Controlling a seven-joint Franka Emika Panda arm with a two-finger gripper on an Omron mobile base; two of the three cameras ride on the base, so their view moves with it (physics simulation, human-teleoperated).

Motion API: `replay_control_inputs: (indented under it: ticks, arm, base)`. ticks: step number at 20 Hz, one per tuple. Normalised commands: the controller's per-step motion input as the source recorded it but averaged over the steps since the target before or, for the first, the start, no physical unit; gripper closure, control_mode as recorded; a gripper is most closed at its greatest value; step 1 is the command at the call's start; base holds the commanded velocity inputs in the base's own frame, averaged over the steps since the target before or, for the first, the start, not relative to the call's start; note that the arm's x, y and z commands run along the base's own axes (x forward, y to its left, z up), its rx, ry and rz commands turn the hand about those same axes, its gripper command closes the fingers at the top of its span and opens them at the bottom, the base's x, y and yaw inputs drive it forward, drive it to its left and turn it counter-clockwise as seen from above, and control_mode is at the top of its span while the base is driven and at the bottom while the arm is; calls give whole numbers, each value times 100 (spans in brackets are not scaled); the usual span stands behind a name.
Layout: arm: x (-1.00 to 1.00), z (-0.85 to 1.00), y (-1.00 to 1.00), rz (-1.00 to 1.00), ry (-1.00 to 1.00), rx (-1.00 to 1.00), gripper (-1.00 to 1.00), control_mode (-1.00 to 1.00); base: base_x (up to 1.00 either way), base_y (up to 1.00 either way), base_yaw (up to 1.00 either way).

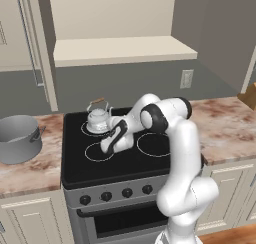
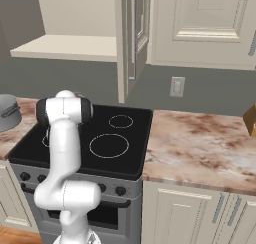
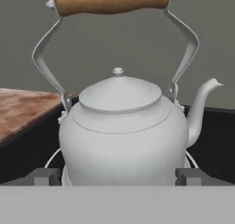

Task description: Pick the kettle from the cabinet and place it on a stove burner. Then pick the pot from the counter and place it on another stove burner. Finally, turn both burners on.

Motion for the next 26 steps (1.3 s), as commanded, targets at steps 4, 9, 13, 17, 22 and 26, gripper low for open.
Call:
replay_control_inputs:
  ticks: [4,9,13,17,22,26]
  arm:
    - [-30,0,0,0,-1,0,-100,-100]
    - [-20,16,-1,0,1,0,-100,-100]
    - [-24,20,0,0,5,0,-100,-100]
    - [-28,25,-2,0,6,0,-100,-100]
    - [-30,23,-9,-1,16,0,-100,-100]
    - [-31,25,-5,-2,20,0,-100,-100]
  base:
    - [0,0,0]
    - [0,0,0]
    - [0,0,0]
    - [0,0,0]
    - [0,0,0]
    - [0,0,0]
